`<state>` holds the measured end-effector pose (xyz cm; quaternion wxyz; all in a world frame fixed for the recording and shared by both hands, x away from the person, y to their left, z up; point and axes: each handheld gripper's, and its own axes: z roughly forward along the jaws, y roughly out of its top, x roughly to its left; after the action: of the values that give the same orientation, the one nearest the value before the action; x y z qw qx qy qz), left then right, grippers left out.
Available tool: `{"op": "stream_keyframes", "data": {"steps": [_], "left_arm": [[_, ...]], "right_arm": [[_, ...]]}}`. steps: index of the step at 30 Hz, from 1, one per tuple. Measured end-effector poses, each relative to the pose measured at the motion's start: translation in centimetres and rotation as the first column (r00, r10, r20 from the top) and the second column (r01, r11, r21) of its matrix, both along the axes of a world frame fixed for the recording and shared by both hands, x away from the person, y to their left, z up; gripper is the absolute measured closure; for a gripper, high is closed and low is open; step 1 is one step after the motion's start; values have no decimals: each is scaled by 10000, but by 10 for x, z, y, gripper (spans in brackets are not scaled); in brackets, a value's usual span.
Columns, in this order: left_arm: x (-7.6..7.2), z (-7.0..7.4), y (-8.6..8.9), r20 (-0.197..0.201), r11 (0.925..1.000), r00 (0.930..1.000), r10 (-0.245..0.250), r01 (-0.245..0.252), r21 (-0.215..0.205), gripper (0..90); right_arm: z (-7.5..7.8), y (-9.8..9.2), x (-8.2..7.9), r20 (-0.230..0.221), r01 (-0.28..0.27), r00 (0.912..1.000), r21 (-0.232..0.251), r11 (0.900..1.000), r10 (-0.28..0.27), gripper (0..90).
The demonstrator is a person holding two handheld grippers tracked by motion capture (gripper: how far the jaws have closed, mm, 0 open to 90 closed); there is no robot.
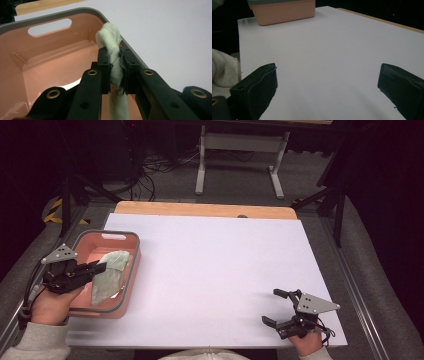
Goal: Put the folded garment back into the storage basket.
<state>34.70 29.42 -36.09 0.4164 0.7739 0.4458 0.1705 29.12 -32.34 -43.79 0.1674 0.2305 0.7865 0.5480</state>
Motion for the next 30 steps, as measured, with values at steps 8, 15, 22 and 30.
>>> {"op": "stream_keyframes", "data": {"steps": [8,15,22,30], "left_arm": [[2,-5,1,-292,10000,9996,-54,56,56,795],[4,-10,2,-410,9999,9992,19,-13,149,794],[8,-13,5,-471,9999,9988,105,-99,135,792],[21,-17,7,-614,9999,9981,71,-63,136,788]], "right_arm": [[0,0,0,-1,-11,10000,-7,10000,11,28],[0,0,0,1,-7,10000,-6,10000,7,28],[0,0,0,-7,-17,10000,-10,10000,17,29],[0,0,0,-33,-33,10000,-18,10000,33,28]]}}
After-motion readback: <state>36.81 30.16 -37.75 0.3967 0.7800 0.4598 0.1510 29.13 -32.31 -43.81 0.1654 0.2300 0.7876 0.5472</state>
